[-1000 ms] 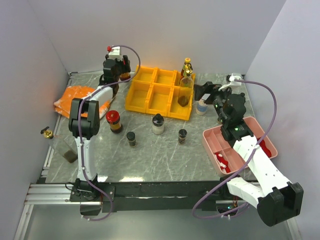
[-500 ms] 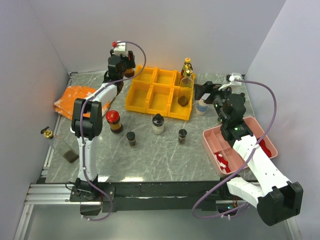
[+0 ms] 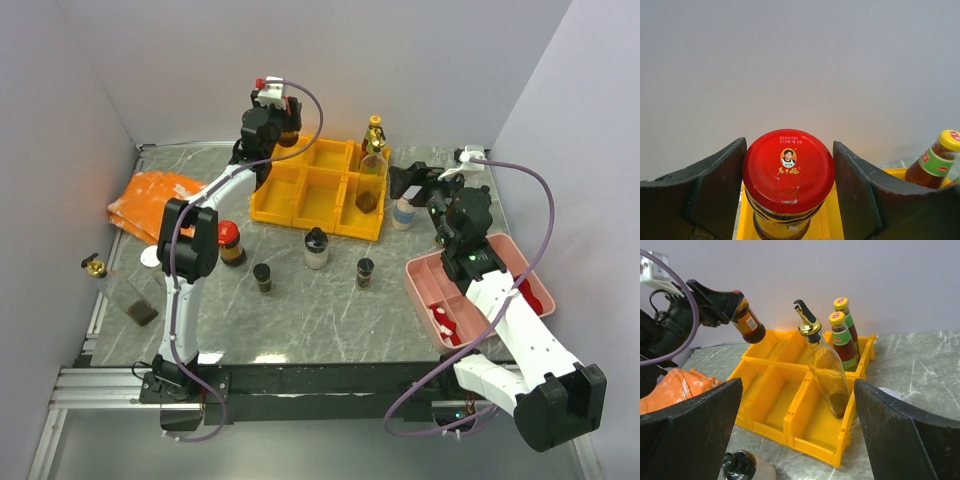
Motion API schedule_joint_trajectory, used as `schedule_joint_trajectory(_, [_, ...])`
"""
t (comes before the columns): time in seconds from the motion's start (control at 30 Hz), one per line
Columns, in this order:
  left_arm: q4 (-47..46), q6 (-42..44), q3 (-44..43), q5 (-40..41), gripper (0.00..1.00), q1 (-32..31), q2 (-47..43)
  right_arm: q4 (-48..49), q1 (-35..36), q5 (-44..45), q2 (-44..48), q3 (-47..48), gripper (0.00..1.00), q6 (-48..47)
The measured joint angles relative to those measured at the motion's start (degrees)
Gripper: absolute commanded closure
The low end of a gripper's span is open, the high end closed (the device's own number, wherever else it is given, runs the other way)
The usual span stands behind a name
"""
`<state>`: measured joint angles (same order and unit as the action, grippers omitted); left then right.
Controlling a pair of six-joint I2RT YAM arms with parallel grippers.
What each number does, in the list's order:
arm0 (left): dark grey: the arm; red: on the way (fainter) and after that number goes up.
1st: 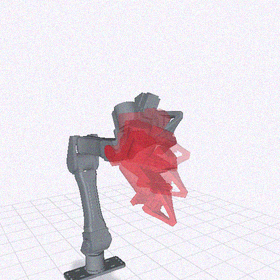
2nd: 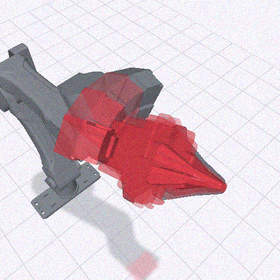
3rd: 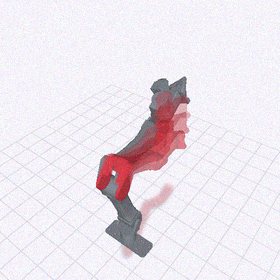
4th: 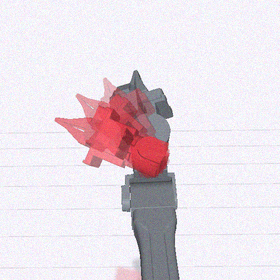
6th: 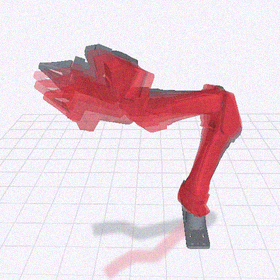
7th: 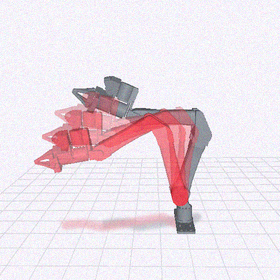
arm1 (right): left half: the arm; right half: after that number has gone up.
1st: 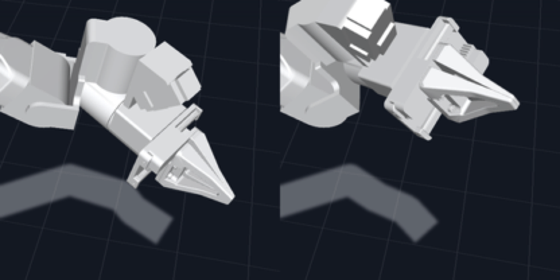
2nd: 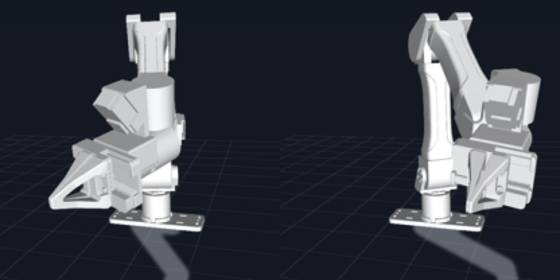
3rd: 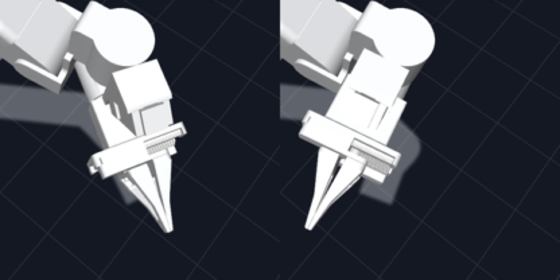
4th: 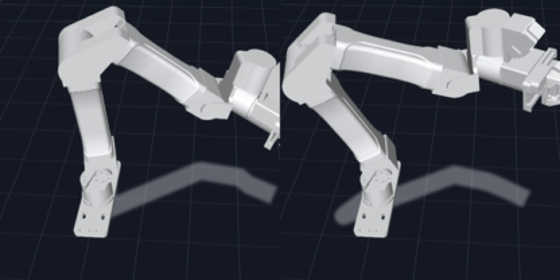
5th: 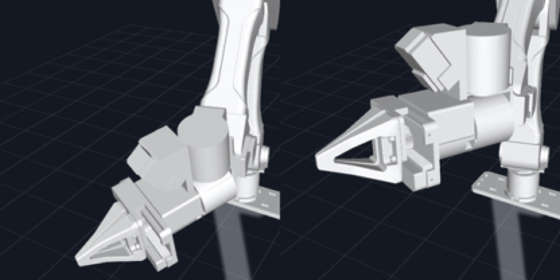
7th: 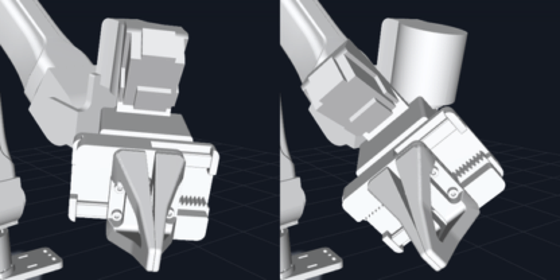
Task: Organize the condiment bottles
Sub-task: Place the bottle in the storage box.
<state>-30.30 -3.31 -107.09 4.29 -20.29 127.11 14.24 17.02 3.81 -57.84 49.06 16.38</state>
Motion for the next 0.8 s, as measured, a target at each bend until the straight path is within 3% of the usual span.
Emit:
schedule_joint_trajectory(0.23, [-3.7, -0.5, -0.5, -1.1, 0.99, 1.0, 5.4, 0.0, 0.0, 1.0, 0.4, 0.0, 0.0, -0.9])
schedule_joint_trajectory(0.57, [-5.4, -2.1, -13.1, -3.1, 0.98, 1.2, 21.4, 1.2, 0.0, 2.5, 0.3, 0.0, 0.0, -1.9])
schedule_joint_trajectory(0.7, [-5.6, -2.1, -16.0, -3.1, 0.72, 1.2, 23.4, 1.3, 0.0, 3.0, 0.1, 0.0, 0.0, -2.4])
schedule_joint_trajectory(0.8, [-6.3, -1.9, -16.3, -2.9, 0.61, 1.2, 23.8, 1.7, 0.0, 3.2, -0.6, 0.0, 0.0, -2.6])
